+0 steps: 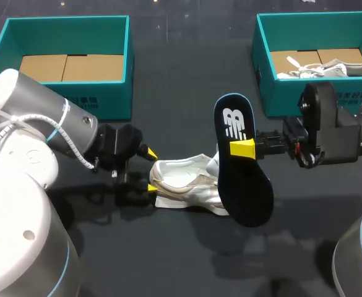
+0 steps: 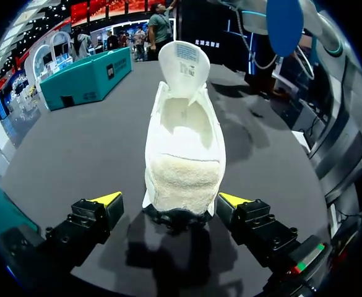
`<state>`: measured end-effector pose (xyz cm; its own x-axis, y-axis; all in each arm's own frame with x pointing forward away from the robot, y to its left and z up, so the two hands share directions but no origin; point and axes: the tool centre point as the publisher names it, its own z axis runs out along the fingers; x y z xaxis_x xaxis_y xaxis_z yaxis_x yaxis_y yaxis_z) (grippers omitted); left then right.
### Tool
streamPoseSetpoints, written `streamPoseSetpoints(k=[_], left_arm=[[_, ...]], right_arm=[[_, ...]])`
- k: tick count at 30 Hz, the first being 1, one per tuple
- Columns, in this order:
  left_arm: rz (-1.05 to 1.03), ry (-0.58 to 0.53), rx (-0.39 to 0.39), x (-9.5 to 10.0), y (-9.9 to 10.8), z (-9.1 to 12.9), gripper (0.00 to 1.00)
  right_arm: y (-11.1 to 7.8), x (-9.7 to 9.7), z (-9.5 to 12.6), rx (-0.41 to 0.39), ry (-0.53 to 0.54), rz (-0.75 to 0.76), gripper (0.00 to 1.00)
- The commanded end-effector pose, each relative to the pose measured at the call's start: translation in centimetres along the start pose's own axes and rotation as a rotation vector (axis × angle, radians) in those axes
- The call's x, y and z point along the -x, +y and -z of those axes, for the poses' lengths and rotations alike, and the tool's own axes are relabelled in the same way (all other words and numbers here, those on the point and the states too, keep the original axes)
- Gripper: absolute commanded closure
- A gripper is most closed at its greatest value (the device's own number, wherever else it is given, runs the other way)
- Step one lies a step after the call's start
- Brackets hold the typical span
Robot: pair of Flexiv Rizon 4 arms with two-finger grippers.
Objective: Take the shoe out of the shoebox, open the shoe tongue, remove and reinsert the insole, then place the shoe into the shoebox
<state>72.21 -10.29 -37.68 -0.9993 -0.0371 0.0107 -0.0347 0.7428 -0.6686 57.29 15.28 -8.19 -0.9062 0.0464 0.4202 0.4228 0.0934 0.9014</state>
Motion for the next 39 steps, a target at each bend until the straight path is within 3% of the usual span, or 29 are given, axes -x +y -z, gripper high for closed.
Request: streamPoseSetpoints(k=[1,3,15,21,31,39], left_arm=[[-0.005,-0.006,0.171,0.1,-1.7,1.3,0.0],[0.004,-0.01,0.25,0.1,-2.3,1.6,0.0],[-0.02,-0.035,0.538,0.2,-4.5,1.4,0.0],[-0.024,-0.029,0.587,0.1,-4.8,1.2,0.0],[-0.021,-0.013,0.6,0.3,-5.2,0.8,0.0],[-0.049,-0.01,0.574,1.1,-7.6,-0.3,0.0]], right_arm=[[-0.1,-0.1,0.0,0.0,-0.003,-0.001,1.0],[-0.1,-0.1,0.0,0.0,-0.003,-0.001,1.0],[-0.1,-0.1,0.0,0.0,-0.003,-0.001,1.0],[-0.1,-0.1,0.0,0.0,-0.003,-0.001,1.0],[-0.1,-0.1,0.0,0.0,-0.003,-0.001,1.0],[-0.1,-0.1,0.0,0.0,-0.003,-0.001,1.0]])
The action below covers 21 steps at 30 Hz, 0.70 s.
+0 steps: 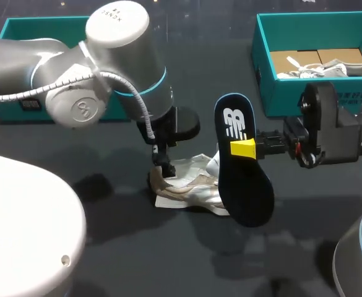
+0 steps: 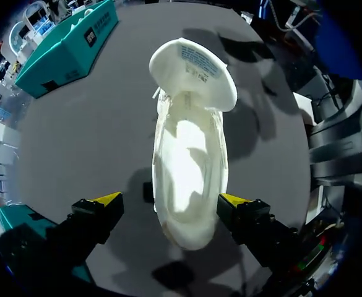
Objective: Take the shoe out of the shoebox, open the shoe tongue, remove and reinsert the insole, then place the shoe into the shoebox
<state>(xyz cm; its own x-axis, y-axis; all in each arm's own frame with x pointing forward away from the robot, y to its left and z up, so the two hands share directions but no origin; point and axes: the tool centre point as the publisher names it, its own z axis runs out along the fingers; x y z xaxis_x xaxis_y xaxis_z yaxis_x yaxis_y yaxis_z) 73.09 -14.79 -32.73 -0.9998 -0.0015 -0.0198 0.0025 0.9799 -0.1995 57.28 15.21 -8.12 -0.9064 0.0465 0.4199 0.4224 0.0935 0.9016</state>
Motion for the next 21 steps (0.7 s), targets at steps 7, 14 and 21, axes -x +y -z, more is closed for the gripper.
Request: streamPoseSetpoints(k=[7,14,21], left_arm=[[-0.003,0.014,0.039,2.0,-3.7,-2.0,0.0],[0.001,0.025,0.045,2.6,-4.8,-3.9,0.0],[0.011,0.038,0.059,2.9,-5.0,-5.5,0.21]], right_arm=[[-0.1,-0.1,-0.1,0.0,-0.003,-0.001,1.0],[-0.1,-0.1,-0.1,0.0,-0.003,-0.001,1.0],[-0.1,-0.1,-0.1,0.0,-0.003,-0.001,1.0]])
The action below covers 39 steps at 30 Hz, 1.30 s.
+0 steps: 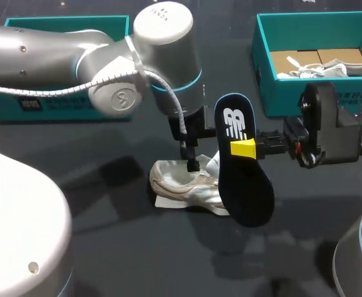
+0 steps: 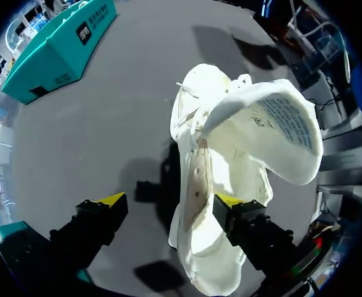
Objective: Take the shoe out of the shoebox, open the shoe tongue, remove and reinsert the insole, then place the shoe into the shoebox
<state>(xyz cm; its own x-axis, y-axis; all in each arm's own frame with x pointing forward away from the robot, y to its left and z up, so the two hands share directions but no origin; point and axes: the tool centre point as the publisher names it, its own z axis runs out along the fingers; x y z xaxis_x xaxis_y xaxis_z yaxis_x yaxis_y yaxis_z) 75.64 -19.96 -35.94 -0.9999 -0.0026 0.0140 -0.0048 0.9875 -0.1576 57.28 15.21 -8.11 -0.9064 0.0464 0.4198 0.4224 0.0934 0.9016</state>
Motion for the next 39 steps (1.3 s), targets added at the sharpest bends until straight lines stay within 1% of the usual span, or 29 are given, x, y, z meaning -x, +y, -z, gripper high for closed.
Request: streamPoseSetpoints(k=[1,3,5,8,9,10,11,19,25,33,39], left_arm=[[0.005,0.008,0.017,0.4,-0.6,-1.5,0.24],[0.007,0.016,0.021,0.4,-0.6,-1.9,0.31],[0.007,0.02,0.025,0.3,-0.5,-2.3,0.47],[0.0,0.033,0.03,0.2,-0.4,-2.6,0.66],[-0.003,0.035,0.029,0.1,-0.4,-2.6,0.78],[-0.006,0.037,0.029,0.1,-0.4,-2.7,0.97],[-0.01,0.039,0.03,0.0,-0.4,-2.7,1.0],[-0.047,0.054,0.026,0.1,0.0,-2.4,1.0],[-0.12,0.077,0.006,0.1,0.4,-1.2,1.0],[-0.339,0.118,-0.025,0.4,0.7,1.5,1.0],[-0.547,0.129,-0.019,0.5,0.4,3.0,1.0]], right_arm=[[-0.1,-0.1,-0.1,0.0,-0.003,-0.001,1.0],[-0.1,-0.1,-0.1,0.0,-0.003,-0.001,1.0],[-0.1,-0.1,-0.1,0.0,-0.003,-0.001,1.0],[-0.1,-0.1,-0.1,0.0,-0.003,-0.001,1.0],[-0.1,-0.1,-0.1,0.0,-0.003,-0.001,1.0],[-0.1,-0.1,-0.1,0.0,-0.003,-0.001,1.0],[-0.1,-0.1,-0.1,0.0,-0.003,-0.001,1.0],[-0.1,-0.1,-0.1,0.0,-0.003,-0.001,1.0],[-0.1,-0.1,-0.1,0.0,-0.003,-0.001,1.0],[-0.1,-0.1,-0.1,0.0,-0.003,-0.001,1.0],[-0.1,-0.1,-0.1,0.0,-0.003,-0.001,1.0]])
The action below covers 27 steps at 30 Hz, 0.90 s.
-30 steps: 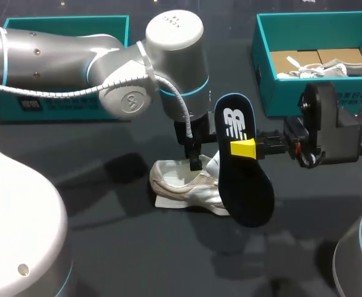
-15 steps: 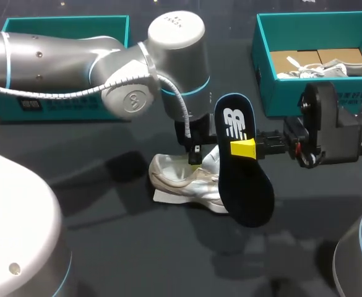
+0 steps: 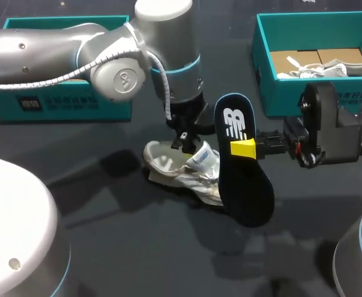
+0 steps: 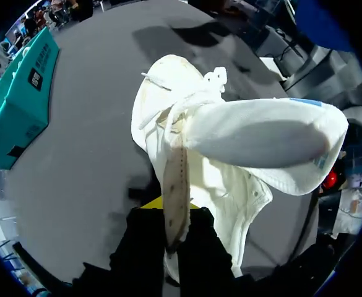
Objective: Take the shoe out of the shoebox, open the shoe tongue, remove and reinsert the insole, then place the shoe into the shoebox
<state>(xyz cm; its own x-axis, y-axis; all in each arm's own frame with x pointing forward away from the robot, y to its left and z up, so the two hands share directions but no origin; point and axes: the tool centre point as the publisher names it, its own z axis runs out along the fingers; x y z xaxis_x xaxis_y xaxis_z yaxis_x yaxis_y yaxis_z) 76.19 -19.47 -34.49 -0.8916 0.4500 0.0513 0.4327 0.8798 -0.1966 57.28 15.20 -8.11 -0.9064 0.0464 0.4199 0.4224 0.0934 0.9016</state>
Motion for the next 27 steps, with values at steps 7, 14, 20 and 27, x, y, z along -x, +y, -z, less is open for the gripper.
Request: streamPoseSetpoints(k=[7,14,20,27], left_arm=[[-0.373,0.015,0.032,-1.2,-0.3,2.2,1.0],[-0.373,0.015,0.032,-1.2,-0.3,2.2,1.0],[-0.656,-0.025,0.056,-1.9,-0.4,3.4,1.0],[-0.907,-0.021,0.083,-2.4,-1.0,3.7,1.0]], right_arm=[[-0.1,-0.1,-0.1,0.0,-0.003,-0.001,1.0],[-0.1,-0.1,-0.1,0.0,-0.003,-0.001,1.0],[-0.1,-0.1,-0.1,0.0,-0.003,-0.001,1.0],[-0.1,-0.1,-0.1,0.0,-0.003,-0.001,1.0]])
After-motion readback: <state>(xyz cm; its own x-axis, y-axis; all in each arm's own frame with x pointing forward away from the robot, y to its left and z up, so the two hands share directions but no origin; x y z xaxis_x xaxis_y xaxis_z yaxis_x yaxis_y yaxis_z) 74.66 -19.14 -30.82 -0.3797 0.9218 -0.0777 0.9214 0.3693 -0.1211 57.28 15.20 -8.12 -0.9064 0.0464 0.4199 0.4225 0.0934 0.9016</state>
